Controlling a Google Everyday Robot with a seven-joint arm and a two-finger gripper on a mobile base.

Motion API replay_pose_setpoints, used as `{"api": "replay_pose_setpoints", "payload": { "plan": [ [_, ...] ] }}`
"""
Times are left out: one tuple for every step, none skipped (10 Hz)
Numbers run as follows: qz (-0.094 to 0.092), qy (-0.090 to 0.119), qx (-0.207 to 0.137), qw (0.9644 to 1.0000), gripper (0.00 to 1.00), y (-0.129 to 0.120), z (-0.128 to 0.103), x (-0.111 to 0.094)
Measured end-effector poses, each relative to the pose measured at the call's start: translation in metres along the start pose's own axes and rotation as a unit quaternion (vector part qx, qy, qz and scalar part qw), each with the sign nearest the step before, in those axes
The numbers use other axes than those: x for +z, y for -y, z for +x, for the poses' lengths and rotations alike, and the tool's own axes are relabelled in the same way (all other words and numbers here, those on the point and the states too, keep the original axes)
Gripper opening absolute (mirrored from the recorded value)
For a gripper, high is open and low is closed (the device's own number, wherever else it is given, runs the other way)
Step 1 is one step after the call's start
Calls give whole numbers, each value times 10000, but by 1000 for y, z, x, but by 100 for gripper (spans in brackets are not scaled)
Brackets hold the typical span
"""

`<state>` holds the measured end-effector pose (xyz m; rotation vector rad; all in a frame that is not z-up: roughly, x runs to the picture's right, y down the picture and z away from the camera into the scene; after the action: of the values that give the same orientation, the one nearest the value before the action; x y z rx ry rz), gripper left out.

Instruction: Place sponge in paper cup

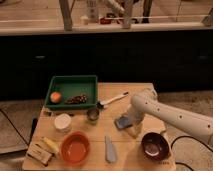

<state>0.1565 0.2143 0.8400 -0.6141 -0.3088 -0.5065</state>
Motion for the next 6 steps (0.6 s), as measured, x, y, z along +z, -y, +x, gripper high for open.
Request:
{"api": "replay_pose_setpoints", "payload": {
  "plan": [
    [-2, -6, -24, 10000, 80, 0, 0, 0],
    [-6, -10, -40, 10000, 80, 0, 0, 0],
    [-8, -12, -52, 10000, 80, 0, 0, 0],
    [-11, -15, -65, 10000, 80, 0, 0, 0],
    [-10, -16, -70, 10000, 80, 0, 0, 0],
    [-9, -17, -75, 10000, 80, 0, 0, 0]
  ]
}}
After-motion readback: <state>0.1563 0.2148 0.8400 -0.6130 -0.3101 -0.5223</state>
